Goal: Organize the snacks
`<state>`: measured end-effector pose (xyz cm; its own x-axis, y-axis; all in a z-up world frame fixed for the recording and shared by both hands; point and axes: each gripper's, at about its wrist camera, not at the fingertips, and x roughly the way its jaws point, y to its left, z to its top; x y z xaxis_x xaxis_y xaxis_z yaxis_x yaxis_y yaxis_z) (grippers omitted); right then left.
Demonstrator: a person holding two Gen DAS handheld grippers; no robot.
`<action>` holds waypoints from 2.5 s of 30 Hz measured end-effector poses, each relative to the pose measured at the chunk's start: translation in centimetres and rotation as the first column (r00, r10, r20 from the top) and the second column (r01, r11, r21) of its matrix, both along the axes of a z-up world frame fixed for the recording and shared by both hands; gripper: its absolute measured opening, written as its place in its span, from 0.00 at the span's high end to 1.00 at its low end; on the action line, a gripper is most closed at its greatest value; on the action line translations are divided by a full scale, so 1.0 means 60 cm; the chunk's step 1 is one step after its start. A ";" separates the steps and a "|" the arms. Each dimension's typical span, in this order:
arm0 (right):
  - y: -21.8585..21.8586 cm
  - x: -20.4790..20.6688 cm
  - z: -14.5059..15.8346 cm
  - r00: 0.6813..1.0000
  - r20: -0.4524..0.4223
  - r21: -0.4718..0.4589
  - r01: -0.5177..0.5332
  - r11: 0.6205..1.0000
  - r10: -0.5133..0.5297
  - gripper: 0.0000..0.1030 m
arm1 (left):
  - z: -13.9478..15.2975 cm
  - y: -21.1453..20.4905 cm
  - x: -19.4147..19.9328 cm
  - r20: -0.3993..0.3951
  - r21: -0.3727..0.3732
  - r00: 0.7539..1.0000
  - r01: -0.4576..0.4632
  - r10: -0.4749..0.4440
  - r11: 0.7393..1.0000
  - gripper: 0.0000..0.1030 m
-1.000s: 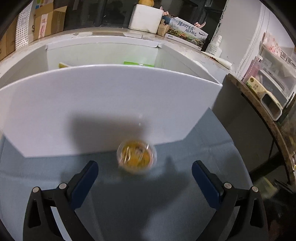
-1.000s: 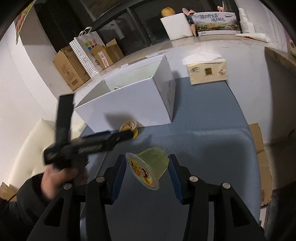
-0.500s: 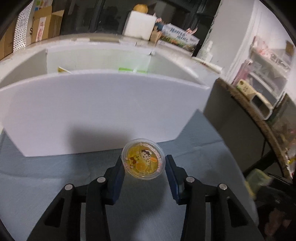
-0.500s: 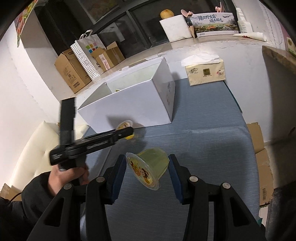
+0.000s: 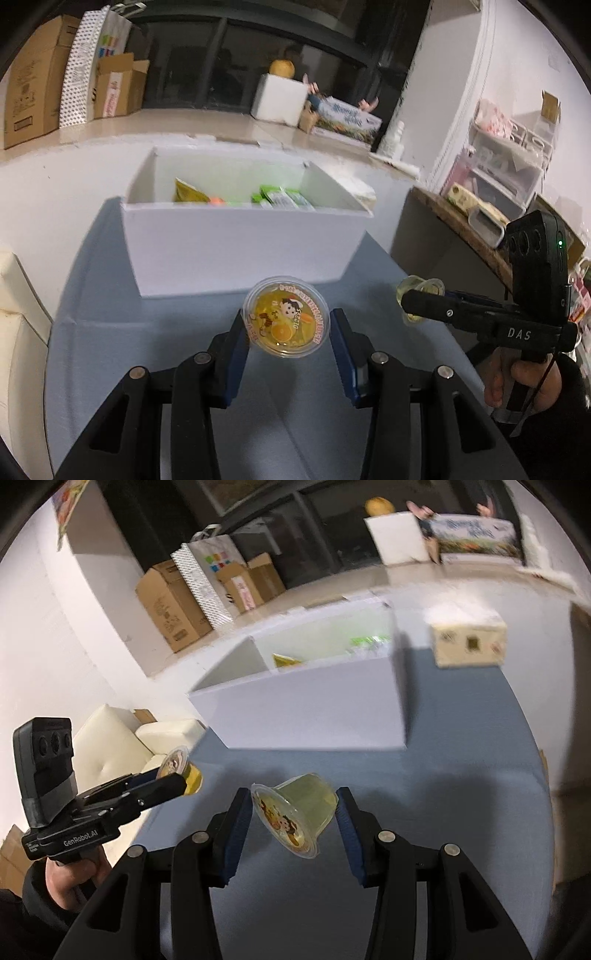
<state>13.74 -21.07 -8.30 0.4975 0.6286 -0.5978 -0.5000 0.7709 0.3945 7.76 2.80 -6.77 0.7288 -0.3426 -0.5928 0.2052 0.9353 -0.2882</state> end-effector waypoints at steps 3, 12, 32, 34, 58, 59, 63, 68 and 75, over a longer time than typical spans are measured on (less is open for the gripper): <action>0.024 0.021 0.030 0.999 0.033 0.004 -0.015 1.000 0.015 0.51 | 0.030 0.023 0.032 0.028 -0.010 0.999 -0.016 0.016 1.000 0.54; 0.099 0.168 0.114 0.996 0.081 -0.017 -0.020 1.000 0.021 0.51 | 0.078 0.064 0.221 0.010 -0.021 0.999 -0.049 0.049 0.999 0.54; 0.092 0.303 0.092 0.985 0.028 -0.110 0.173 0.979 -0.171 0.00 | 0.060 0.078 0.297 -0.046 0.074 0.991 -0.123 0.127 0.990 0.00; 0.088 0.299 0.096 0.982 0.034 -0.127 0.190 0.974 -0.187 0.00 | 0.070 0.074 0.288 -0.030 0.083 0.991 -0.130 0.133 0.988 0.00; 0.010 -0.067 0.167 0.960 0.239 -0.120 0.177 0.977 -0.144 0.00 | 0.135 -0.009 -0.048 0.082 0.189 0.965 -0.261 0.250 0.947 0.00; 0.000 -0.081 0.157 0.961 0.221 -0.092 0.190 0.978 -0.165 0.00 | 0.130 -0.008 -0.059 0.075 0.179 0.966 -0.256 0.247 0.950 0.00; -0.005 -0.102 0.121 0.984 0.127 -0.053 0.132 0.990 -0.124 0.00 | 0.114 -0.013 -0.077 0.043 0.198 0.969 -0.245 0.241 0.949 0.00; 0.013 -0.116 0.125 0.984 0.150 -0.087 0.114 0.990 -0.100 0.00 | 0.116 -0.014 -0.085 0.040 0.191 0.970 -0.244 0.241 0.951 0.00; 0.023 -0.118 0.127 0.985 0.150 -0.100 0.100 0.990 -0.084 0.00 | 0.120 -0.011 -0.080 0.041 0.187 0.970 -0.245 0.241 0.951 0.00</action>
